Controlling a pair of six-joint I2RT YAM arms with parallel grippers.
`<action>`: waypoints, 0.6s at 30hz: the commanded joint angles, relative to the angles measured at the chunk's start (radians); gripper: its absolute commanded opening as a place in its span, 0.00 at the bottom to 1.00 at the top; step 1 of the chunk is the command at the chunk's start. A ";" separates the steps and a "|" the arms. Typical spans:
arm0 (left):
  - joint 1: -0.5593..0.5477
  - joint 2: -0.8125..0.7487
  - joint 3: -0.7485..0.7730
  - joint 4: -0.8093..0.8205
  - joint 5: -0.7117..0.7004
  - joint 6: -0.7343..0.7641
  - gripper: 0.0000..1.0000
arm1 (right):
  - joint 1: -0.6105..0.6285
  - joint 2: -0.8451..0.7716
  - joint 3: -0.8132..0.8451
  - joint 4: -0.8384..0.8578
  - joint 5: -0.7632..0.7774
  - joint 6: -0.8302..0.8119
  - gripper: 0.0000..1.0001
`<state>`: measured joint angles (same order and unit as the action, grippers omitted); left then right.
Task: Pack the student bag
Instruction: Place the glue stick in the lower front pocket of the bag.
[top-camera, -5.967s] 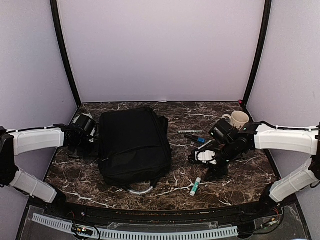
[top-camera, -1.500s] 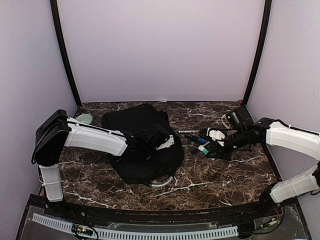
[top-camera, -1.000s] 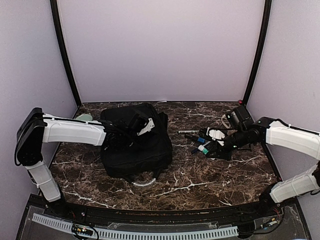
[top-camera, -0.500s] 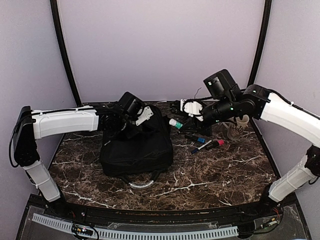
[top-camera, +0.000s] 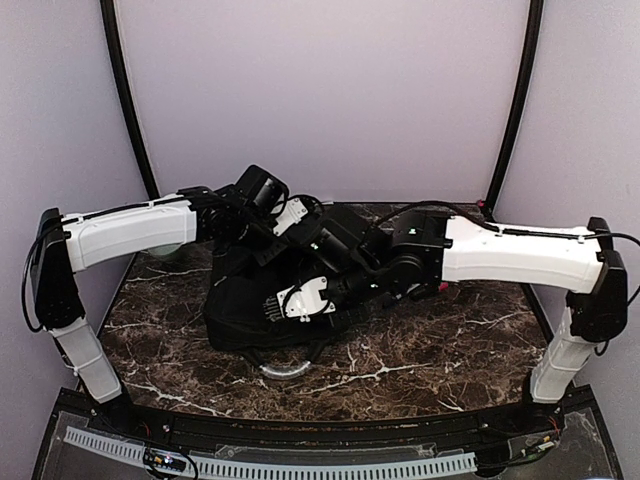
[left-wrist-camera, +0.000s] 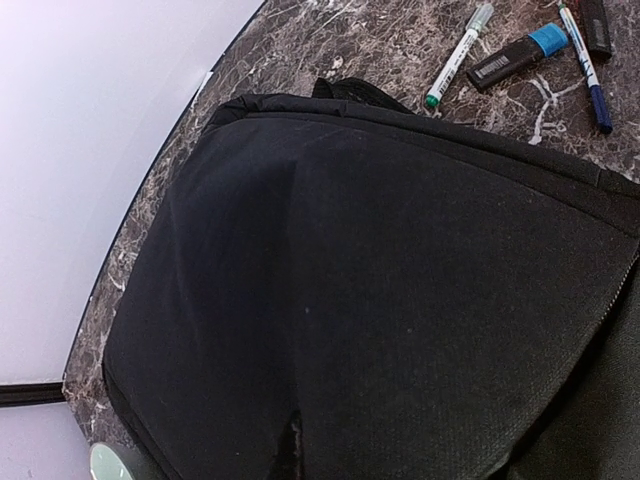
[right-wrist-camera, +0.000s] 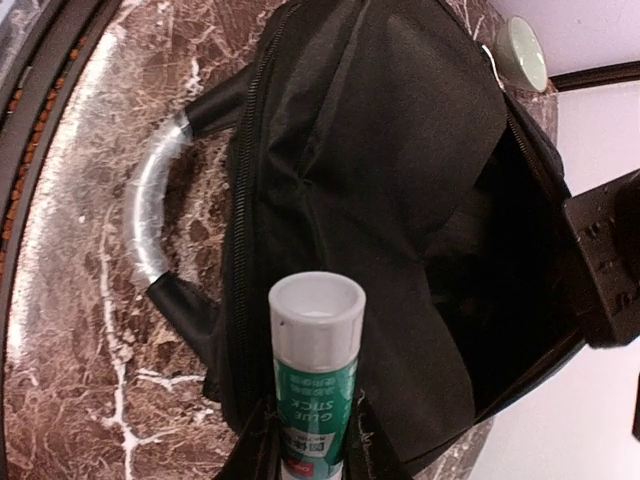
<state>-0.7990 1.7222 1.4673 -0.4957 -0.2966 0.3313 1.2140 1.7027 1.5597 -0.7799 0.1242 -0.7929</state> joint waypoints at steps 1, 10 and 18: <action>0.008 -0.054 0.044 0.092 0.079 -0.053 0.00 | 0.032 0.076 0.081 0.114 0.208 -0.029 0.12; 0.025 -0.064 0.032 0.080 0.146 -0.072 0.00 | 0.033 0.258 0.187 0.203 0.339 -0.076 0.12; 0.042 -0.092 0.019 0.078 0.180 -0.083 0.00 | 0.010 0.358 0.161 0.447 0.492 -0.196 0.14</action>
<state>-0.7650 1.7218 1.4673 -0.5076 -0.1829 0.2859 1.2385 2.0258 1.7184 -0.5194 0.5045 -0.9207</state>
